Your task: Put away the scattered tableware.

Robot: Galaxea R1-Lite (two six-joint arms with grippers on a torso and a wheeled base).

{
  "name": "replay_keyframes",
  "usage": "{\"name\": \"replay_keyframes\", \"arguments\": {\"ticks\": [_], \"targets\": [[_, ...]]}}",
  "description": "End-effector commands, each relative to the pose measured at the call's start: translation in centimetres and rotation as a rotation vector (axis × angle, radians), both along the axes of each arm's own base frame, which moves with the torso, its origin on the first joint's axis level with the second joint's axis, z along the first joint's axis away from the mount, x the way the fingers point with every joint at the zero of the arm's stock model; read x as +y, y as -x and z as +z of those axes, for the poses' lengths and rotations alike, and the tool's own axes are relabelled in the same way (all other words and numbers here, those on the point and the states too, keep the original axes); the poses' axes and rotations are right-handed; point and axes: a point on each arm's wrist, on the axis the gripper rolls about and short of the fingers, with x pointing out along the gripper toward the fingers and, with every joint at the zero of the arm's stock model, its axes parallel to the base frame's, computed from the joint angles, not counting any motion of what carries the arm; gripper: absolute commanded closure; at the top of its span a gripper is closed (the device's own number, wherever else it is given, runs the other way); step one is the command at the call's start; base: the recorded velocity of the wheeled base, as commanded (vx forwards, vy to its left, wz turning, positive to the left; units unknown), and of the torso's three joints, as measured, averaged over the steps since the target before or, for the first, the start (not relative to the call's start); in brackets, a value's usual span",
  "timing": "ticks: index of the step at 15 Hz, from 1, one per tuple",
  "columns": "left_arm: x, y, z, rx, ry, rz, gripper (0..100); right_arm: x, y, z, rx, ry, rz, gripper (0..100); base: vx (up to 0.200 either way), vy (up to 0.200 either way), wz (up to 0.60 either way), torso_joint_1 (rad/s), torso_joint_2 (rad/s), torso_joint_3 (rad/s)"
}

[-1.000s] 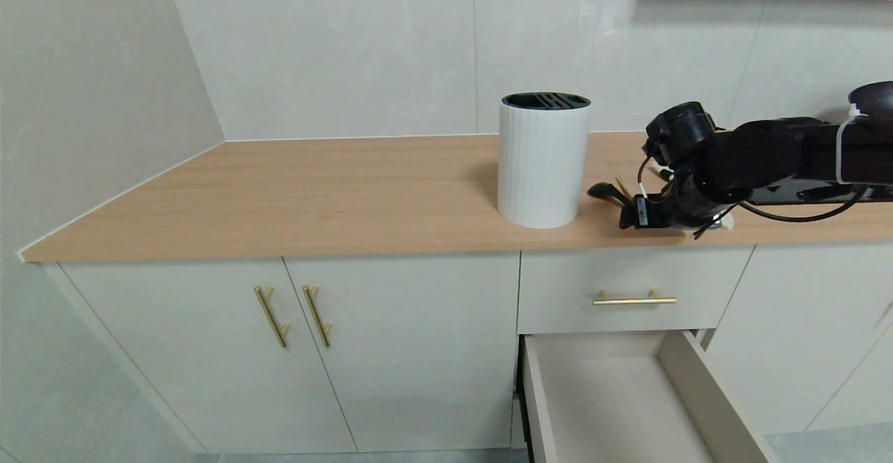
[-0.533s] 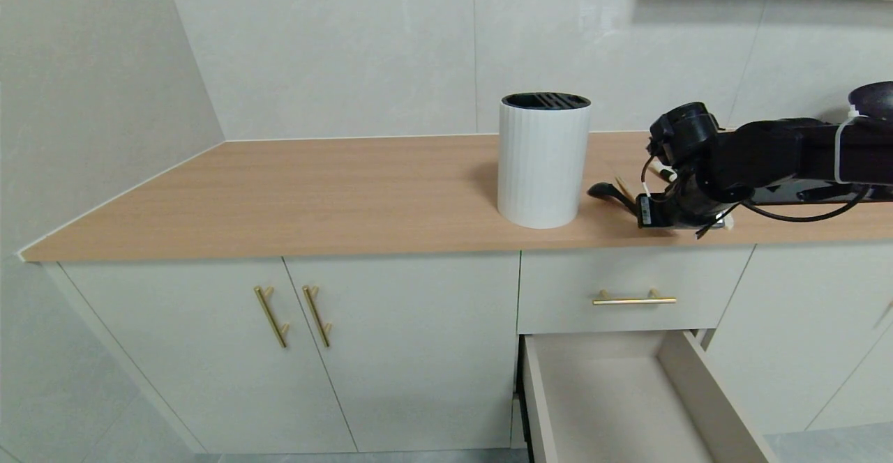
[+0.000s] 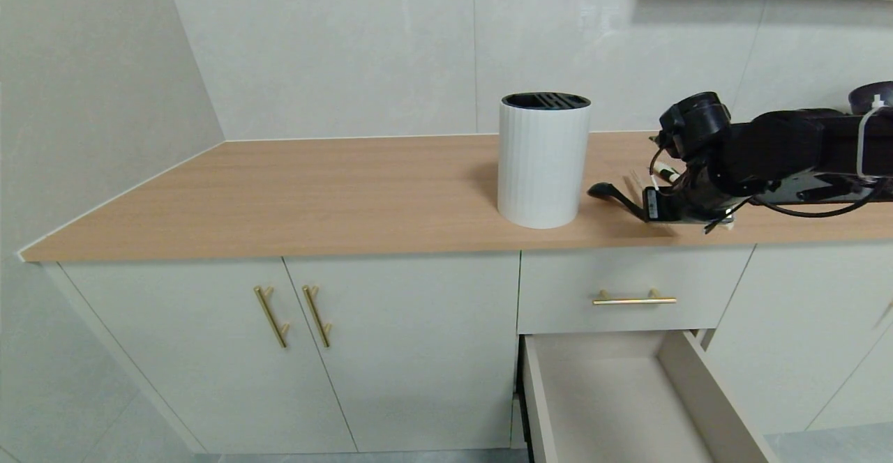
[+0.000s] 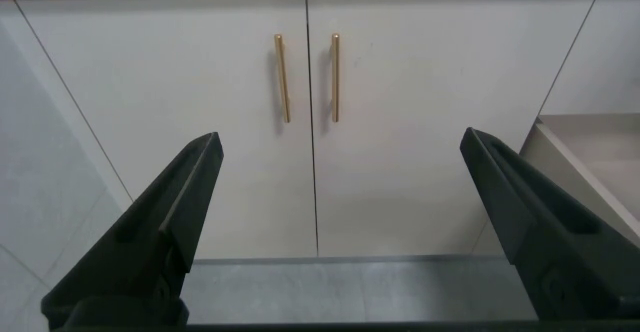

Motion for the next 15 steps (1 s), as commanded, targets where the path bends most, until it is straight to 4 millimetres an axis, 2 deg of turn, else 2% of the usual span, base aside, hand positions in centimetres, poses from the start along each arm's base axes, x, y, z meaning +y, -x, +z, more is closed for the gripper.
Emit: {"name": "replay_keyframes", "arguments": {"ticks": [1, 2, 3, 5, 8, 11, 15], "targets": [[0.0, 0.0, 0.0, 0.000, 0.000, 0.000, 0, -0.9, 3.6, 3.5, -0.057, -0.022, 0.009, 100, 0.000, 0.000, 0.00, 0.000, 0.00, 0.000], [0.0, 0.0, 0.0, 0.000, 0.000, 0.000, 0, -1.2, 4.8, 4.2, -0.067, -0.024, 0.011, 100, 0.000, 0.000, 0.00, 0.000, 0.00, 0.000], [0.0, 0.0, 0.0, 0.000, 0.000, 0.002, 0, -1.9, 8.1, 5.2, -0.063, -0.039, 0.042, 100, 0.000, 0.000, 0.00, 0.000, 0.00, 0.000], [0.0, 0.0, 0.0, 0.000, 0.001, 0.002, 0, -2.9, 13.1, 6.4, -0.073, -0.049, 0.135, 100, 0.000, 0.000, 0.00, 0.000, 0.00, 0.000], [0.0, 0.0, 0.0, 0.000, 0.000, 0.002, 0, -3.4, 18.4, 6.2, -0.073, -0.034, 0.191, 100, 0.000, 0.000, 0.00, 0.000, 0.00, 0.000], [0.0, 0.0, 0.0, 0.000, 0.000, 0.002, 0, -3.5, 20.6, 4.8, -0.031, -0.003, 0.238, 100, 0.000, 0.000, 0.00, -0.017, 0.04, 0.033], [0.0, 0.0, 0.0, 0.000, 0.000, 0.002, 0, -2.8, 21.4, 2.6, 0.048, 0.015, 0.283, 100, 0.000, 0.000, 0.00, -0.117, 0.37, 0.255]]}}
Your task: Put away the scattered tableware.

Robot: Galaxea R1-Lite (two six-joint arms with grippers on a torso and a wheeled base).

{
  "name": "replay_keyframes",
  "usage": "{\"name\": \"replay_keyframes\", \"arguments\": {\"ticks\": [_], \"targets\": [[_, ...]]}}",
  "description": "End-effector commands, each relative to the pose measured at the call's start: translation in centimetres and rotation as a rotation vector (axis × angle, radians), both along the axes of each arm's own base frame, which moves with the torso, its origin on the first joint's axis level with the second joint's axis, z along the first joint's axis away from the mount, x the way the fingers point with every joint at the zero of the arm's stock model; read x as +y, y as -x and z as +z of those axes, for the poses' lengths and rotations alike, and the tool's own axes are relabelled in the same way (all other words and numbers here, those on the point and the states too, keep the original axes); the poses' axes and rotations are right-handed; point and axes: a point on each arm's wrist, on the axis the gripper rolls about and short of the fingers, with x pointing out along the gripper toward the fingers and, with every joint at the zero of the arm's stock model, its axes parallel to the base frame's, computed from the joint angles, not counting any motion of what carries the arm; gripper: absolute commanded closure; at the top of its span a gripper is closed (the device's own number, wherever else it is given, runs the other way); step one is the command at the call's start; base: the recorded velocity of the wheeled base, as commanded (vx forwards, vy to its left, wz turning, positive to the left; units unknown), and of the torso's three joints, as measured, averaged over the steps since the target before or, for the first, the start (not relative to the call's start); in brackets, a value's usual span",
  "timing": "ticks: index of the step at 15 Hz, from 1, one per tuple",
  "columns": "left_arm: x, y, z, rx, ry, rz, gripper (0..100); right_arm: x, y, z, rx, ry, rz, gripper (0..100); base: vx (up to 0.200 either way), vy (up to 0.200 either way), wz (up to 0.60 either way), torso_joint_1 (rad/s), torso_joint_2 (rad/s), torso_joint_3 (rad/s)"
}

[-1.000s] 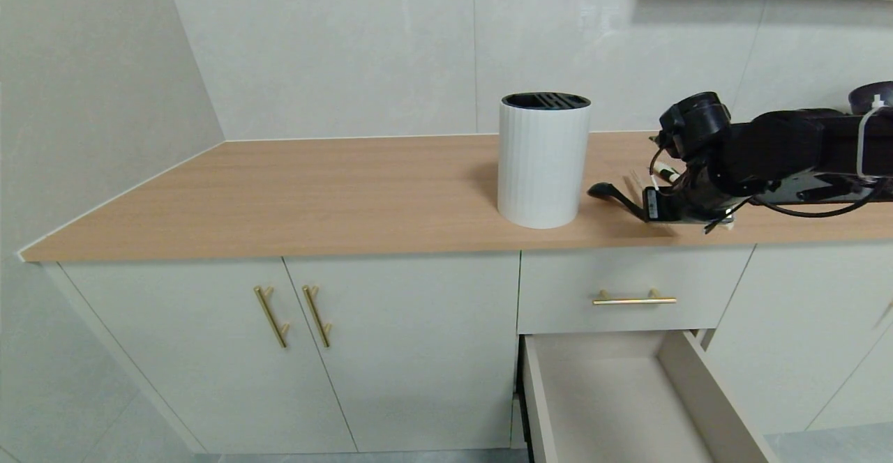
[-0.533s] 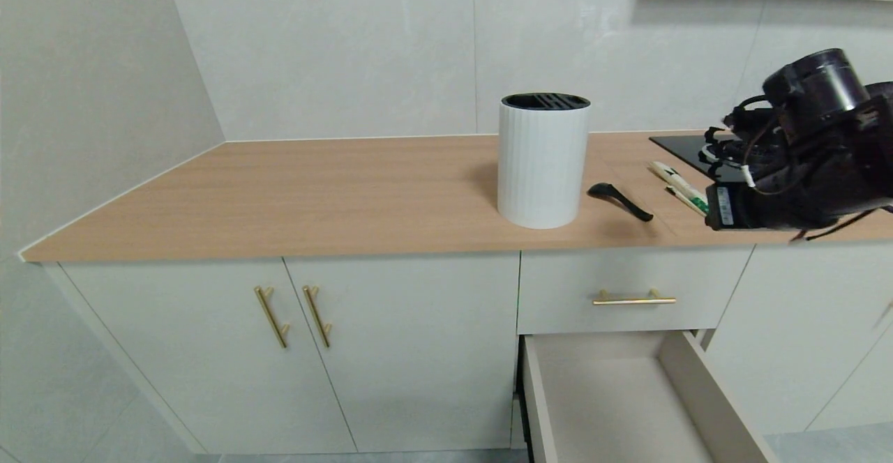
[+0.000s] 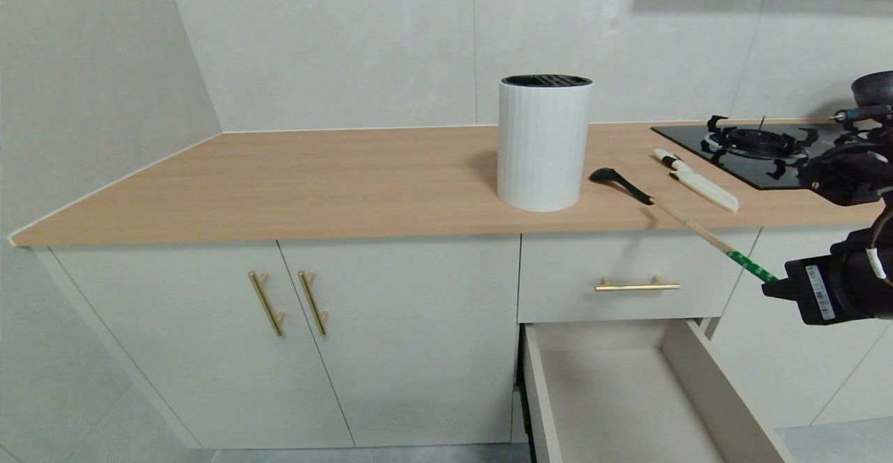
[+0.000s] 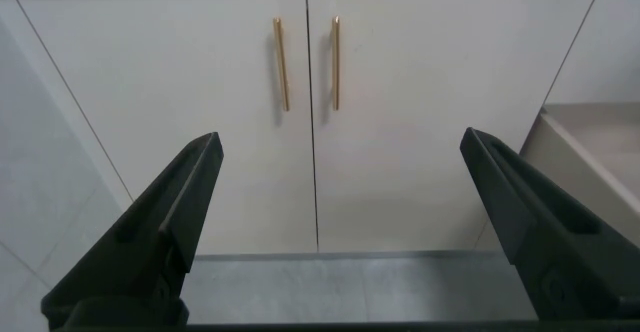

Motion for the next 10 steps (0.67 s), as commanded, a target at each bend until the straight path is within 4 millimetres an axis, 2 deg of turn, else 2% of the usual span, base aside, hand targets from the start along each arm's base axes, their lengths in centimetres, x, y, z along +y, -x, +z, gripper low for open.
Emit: {"name": "replay_keyframes", "arguments": {"ticks": [1, 4, 7, 8, 10], "targets": [[0.0, 0.0, 0.0, 0.001, 0.000, -0.001, 0, 0.2, 0.8, -0.9, 0.024, 0.011, 0.025, 100, 0.000, 0.000, 0.00, -0.134, 0.44, 0.315], [0.0, 0.0, 0.0, 0.001, 0.000, -0.001, 0, 0.8, 0.8, -1.5, 0.052, 0.021, 0.054, 100, 0.000, 0.000, 0.00, -0.120, 0.46, 0.331], [0.0, 0.0, 0.0, 0.001, 0.000, -0.001, 0, 0.9, 1.2, -1.3, 0.031, 0.027, 0.051, 100, 0.000, 0.000, 0.00, -0.082, 0.45, 0.351], [0.0, 0.0, 0.0, 0.001, 0.000, -0.001, 0, -0.2, 3.2, 0.9, -0.105, 0.034, -0.013, 100, 0.000, 0.000, 0.00, -0.041, 0.45, 0.378], [0.0, 0.0, 0.0, 0.001, 0.000, -0.001, 0, -1.1, 6.6, 2.9, -0.226, -0.019, 0.053, 100, 0.000, 0.000, 0.00, 0.005, 0.27, 0.198]]}}
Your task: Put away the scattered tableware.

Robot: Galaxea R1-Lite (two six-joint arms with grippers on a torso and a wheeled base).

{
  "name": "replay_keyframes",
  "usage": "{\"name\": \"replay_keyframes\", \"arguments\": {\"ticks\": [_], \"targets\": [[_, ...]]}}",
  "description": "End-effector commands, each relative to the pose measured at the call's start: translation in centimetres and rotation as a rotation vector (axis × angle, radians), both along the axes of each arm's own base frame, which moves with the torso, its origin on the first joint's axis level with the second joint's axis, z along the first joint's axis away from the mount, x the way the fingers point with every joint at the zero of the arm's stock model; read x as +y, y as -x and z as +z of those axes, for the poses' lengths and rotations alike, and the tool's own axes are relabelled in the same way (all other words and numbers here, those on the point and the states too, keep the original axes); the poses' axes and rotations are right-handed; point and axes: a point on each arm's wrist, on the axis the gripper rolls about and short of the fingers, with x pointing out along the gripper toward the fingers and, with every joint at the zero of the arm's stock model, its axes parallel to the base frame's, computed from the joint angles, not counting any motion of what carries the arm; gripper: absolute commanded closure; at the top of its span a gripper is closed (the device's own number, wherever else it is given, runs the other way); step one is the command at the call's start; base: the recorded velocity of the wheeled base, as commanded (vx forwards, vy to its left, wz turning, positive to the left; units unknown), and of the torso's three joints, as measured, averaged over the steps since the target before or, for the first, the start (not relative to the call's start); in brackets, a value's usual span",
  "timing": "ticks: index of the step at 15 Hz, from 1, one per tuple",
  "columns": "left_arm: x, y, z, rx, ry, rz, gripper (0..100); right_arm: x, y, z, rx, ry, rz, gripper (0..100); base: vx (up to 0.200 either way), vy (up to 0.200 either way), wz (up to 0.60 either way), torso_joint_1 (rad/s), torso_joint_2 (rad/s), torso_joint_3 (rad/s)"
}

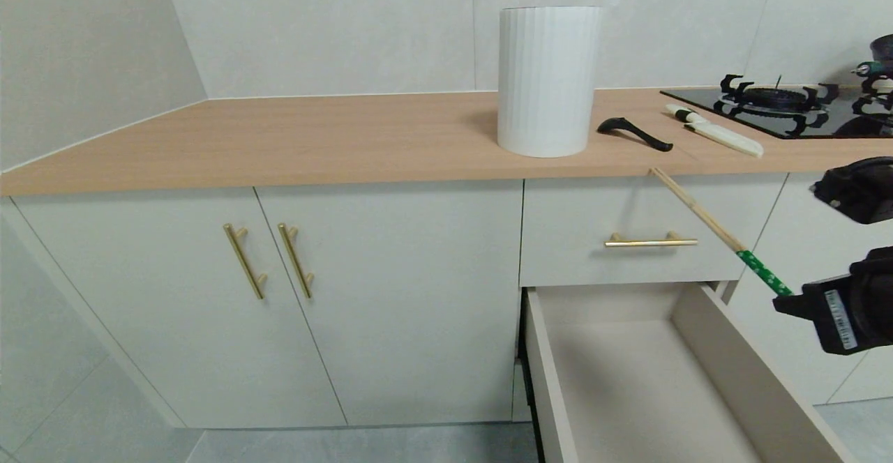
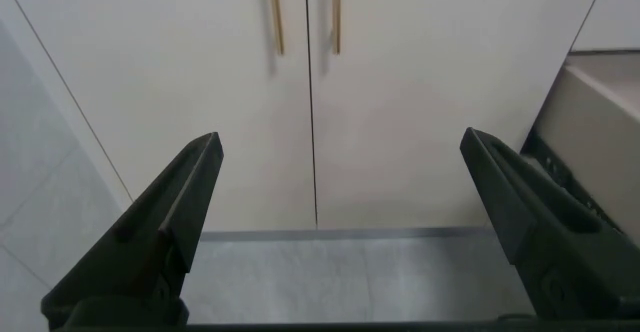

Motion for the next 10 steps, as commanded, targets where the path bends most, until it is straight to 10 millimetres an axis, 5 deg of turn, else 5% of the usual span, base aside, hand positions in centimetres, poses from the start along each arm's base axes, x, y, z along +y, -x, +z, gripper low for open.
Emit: {"name": "replay_keyframes", "arguments": {"ticks": [1, 5, 10], "targets": [[0.0, 0.0, 0.0, 0.000, 0.000, 0.000, 0, -1.8, 5.2, 3.2, -0.195, -0.062, 0.069, 100, 0.000, 0.000, 0.00, 0.000, 0.00, 0.000], [0.0, 0.0, 0.0, 0.000, 0.000, 0.001, 0, -2.3, 6.8, 3.0, -0.190, -0.023, 0.149, 100, 0.000, 0.000, 0.00, 0.000, 0.00, 0.000], [0.0, 0.0, 0.0, 0.000, 0.000, 0.000, 0, -0.5, 3.9, -1.7, 0.133, 0.115, 0.220, 100, 0.000, 0.000, 0.00, 0.000, 0.00, 0.000]]}}
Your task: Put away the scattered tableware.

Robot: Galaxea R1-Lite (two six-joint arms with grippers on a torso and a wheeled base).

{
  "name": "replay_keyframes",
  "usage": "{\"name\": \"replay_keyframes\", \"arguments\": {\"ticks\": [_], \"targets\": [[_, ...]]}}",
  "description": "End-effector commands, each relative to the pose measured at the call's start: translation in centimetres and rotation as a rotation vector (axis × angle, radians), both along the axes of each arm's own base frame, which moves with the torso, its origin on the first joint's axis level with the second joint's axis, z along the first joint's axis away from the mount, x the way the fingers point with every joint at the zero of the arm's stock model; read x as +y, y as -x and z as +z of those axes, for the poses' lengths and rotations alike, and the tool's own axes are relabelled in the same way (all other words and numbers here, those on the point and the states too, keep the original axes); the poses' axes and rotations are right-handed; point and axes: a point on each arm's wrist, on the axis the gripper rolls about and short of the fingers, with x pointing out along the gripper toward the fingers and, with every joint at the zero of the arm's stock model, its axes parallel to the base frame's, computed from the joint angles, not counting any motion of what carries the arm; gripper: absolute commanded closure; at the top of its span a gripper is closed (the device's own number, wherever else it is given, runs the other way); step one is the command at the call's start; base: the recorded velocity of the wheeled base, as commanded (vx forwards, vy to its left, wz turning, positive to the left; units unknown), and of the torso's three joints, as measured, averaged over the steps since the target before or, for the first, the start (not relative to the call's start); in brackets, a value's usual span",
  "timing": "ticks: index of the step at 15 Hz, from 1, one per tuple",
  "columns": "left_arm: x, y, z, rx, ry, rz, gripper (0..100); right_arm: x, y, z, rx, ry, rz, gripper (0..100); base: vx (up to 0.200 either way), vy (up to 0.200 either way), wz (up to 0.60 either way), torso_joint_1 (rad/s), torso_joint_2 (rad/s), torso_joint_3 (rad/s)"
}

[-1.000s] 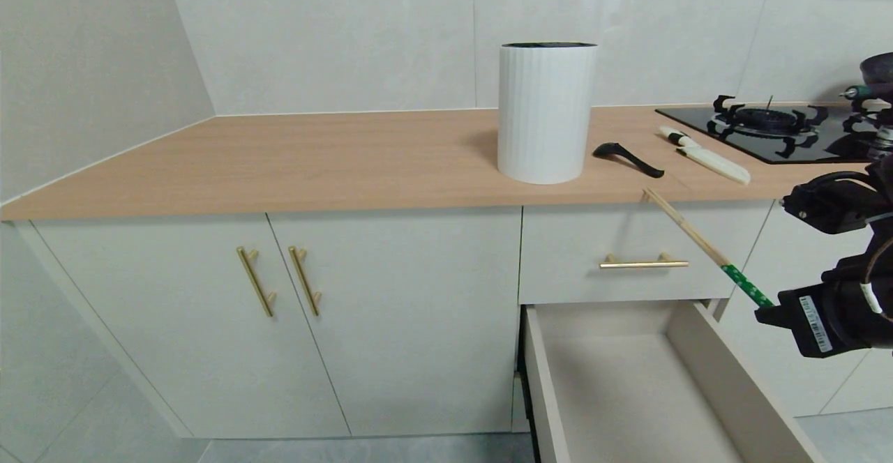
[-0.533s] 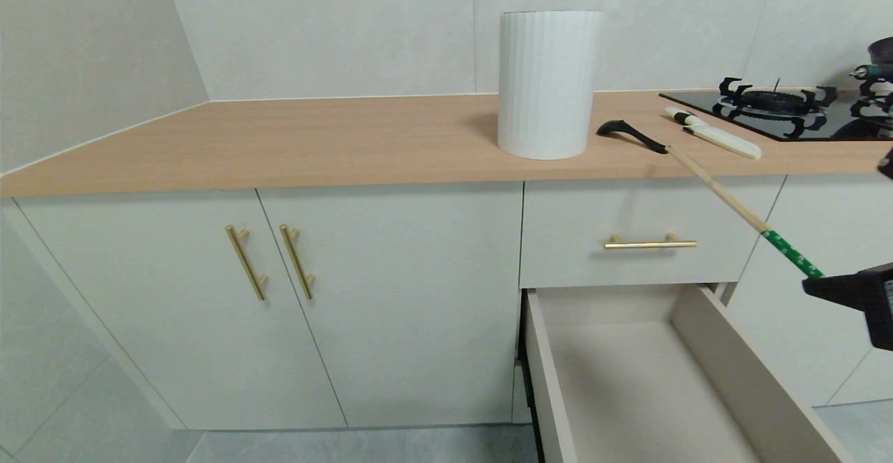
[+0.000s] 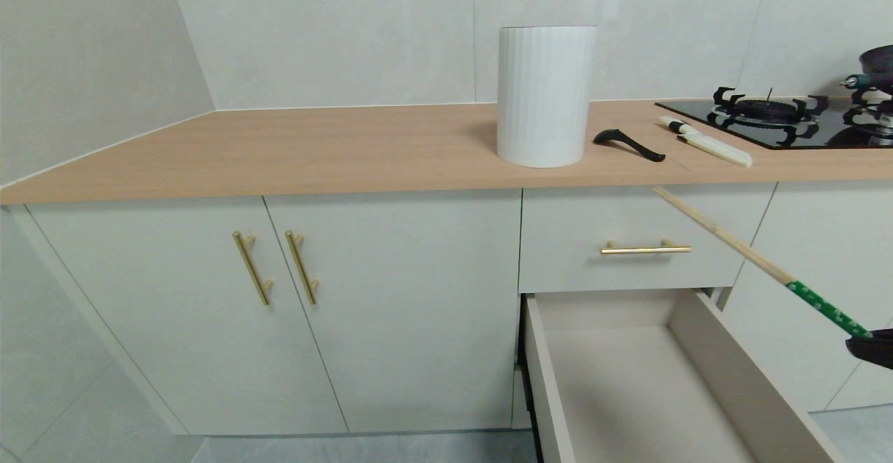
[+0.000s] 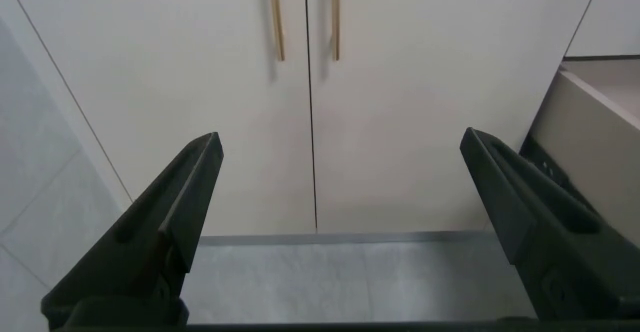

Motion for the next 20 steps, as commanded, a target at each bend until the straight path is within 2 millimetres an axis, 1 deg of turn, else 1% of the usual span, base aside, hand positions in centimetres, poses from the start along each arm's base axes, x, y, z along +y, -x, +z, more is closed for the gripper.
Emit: {"name": "replay_keyframes", "arguments": {"ticks": [1, 3, 5, 6, 8, 10, 12, 14, 17, 19, 20], "targets": [[0.0, 0.0, 0.0, 0.000, 0.000, 0.000, 0, 2.0, -3.3, -3.8, 0.207, 0.092, 0.029, 100, 0.000, 0.000, 0.00, 0.000, 0.00, 0.000], [0.0, 0.0, 0.0, 0.000, 0.000, 0.000, 0, 3.8, -6.2, -6.9, 0.390, 0.122, 0.069, 100, 0.000, 0.000, 0.00, 0.000, 0.00, 0.000], [0.0, 0.0, 0.0, 0.000, 0.000, 0.000, 0, 4.7, -7.6, -8.7, 0.457, 0.149, 0.073, 100, 0.000, 0.000, 0.00, 0.000, 0.00, 0.000], [0.0, 0.0, 0.0, 0.000, 0.000, 0.002, 0, 5.0, -7.8, -9.4, 0.462, 0.155, 0.079, 100, 0.000, 0.000, 0.00, 0.000, 0.00, 0.000], [0.0, 0.0, 0.0, 0.000, 0.002, 0.000, 0, 5.2, -8.1, -9.9, 0.460, 0.155, 0.078, 100, 0.000, 0.000, 0.00, 0.000, 0.00, 0.000], [0.0, 0.0, 0.0, 0.000, 0.000, 0.002, 0, 5.7, -8.9, -11.1, 0.509, 0.176, 0.077, 100, 0.000, 0.000, 0.00, 0.000, 0.00, 0.000], [0.0, 0.0, 0.0, 0.000, 0.000, 0.000, 0, 6.4, -10.3, -13.2, 0.563, 0.201, 0.069, 100, 0.000, 0.000, 0.00, -0.011, 0.07, 0.074], [0.0, 0.0, 0.0, 0.000, 0.002, 0.002, 0, 6.9, -11.6, -14.7, 0.565, 0.195, 0.062, 100, 0.000, 0.000, 0.00, -0.007, 0.30, 0.075], [0.0, 0.0, 0.0, 0.000, 0.002, 0.000, 0, 6.9, -13.3, -16.3, 0.579, 0.157, 0.033, 100, 0.000, 0.000, 0.00, 0.000, 0.07, 0.021], [0.0, 0.0, 0.0, 0.000, 0.000, 0.002, 0, 7.3, -14.3, -16.8, 0.540, 0.107, -0.008, 100, 0.000, 0.000, 0.00, 0.000, 0.00, 0.000], [0.0, 0.0, 0.0, 0.000, 0.002, 0.000, 0, 7.7, -14.8, -17.4, 0.532, 0.079, -0.039, 100, 0.000, 0.000, 0.00, 0.000, 0.00, 0.000]]}}
